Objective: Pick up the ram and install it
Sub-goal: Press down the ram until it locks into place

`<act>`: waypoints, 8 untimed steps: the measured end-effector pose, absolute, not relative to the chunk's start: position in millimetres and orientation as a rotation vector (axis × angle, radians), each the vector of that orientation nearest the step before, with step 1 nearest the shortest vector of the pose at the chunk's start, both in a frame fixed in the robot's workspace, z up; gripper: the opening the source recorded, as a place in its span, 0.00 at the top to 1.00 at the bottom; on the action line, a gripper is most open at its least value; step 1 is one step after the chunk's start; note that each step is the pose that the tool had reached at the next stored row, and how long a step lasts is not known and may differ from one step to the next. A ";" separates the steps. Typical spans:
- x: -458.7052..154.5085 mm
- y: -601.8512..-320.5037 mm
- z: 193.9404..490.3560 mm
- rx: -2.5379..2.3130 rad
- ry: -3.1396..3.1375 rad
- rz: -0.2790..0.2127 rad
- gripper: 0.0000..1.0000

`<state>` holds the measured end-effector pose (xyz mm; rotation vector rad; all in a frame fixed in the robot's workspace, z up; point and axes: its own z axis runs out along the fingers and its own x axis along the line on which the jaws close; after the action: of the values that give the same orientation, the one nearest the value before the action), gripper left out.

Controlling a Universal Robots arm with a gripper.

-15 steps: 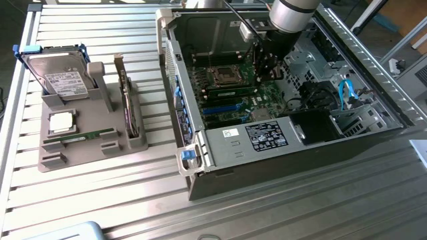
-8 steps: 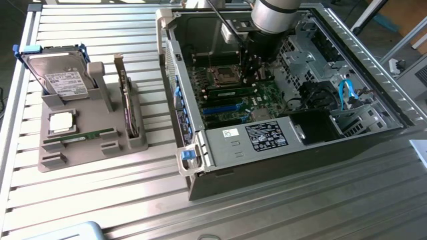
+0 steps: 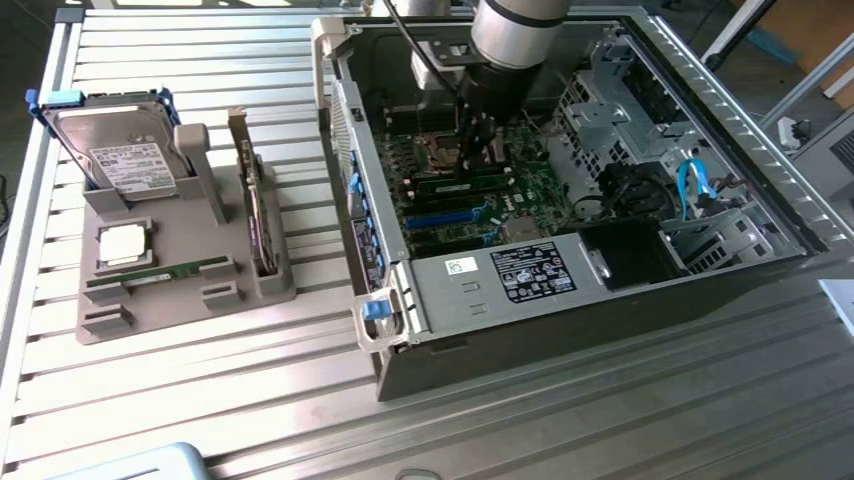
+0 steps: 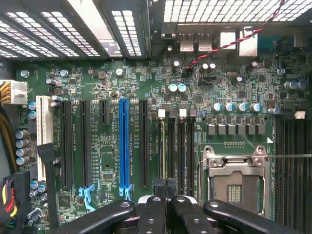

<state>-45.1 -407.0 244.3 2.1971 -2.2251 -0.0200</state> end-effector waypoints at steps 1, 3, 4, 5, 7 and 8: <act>-45.1 -407.0 242.9 2.197 -2.225 -0.020 0.89; -45.1 -407.0 240.6 2.197 -2.225 -0.020 0.89; -45.1 -406.9 239.6 2.197 -2.225 -0.020 0.89; -45.1 -407.0 238.6 2.197 -2.225 -0.020 0.89; -45.1 -407.0 237.0 2.197 -2.225 -0.020 0.89; -45.1 -407.0 236.2 2.197 -2.225 -0.020 0.89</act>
<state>-45.1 -407.0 236.2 2.1971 -2.2251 -0.0200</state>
